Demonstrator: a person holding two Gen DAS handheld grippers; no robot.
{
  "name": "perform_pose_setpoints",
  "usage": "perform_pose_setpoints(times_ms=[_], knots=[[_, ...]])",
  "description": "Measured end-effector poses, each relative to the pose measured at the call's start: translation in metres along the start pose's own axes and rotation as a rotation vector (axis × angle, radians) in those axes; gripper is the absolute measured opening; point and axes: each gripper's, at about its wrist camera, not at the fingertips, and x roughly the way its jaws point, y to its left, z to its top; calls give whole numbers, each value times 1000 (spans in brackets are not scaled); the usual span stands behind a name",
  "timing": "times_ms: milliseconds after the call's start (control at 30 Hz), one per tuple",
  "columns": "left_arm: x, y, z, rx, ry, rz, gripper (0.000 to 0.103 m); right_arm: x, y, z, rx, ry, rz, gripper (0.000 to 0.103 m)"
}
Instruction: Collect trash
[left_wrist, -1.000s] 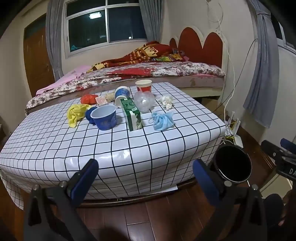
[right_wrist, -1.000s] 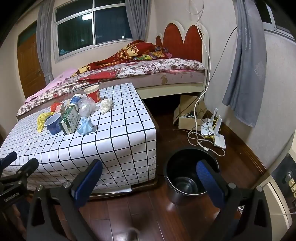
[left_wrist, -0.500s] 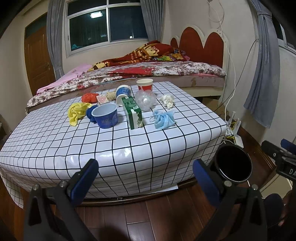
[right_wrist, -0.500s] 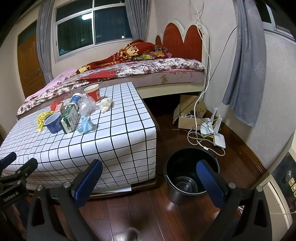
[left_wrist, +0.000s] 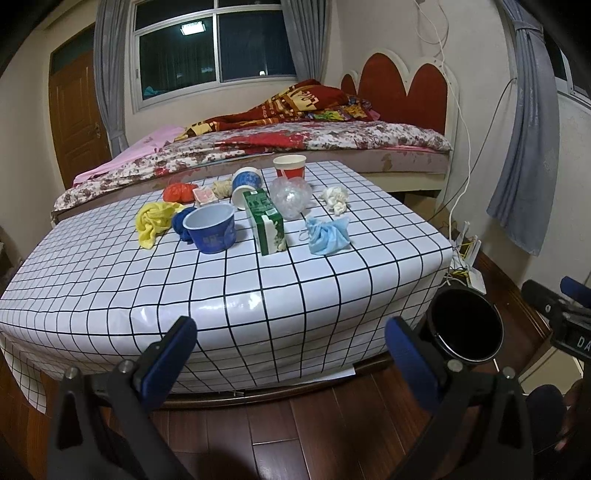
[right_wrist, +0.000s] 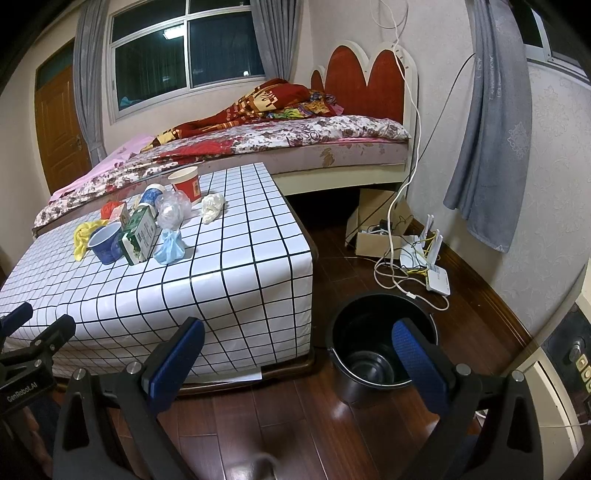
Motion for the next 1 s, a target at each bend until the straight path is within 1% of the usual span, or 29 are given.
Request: perform_pose_setpoints(times_ms=[1000], knots=[[0, 0, -2, -1, 0, -2, 102, 0, 2, 0, -6, 1, 0, 102]])
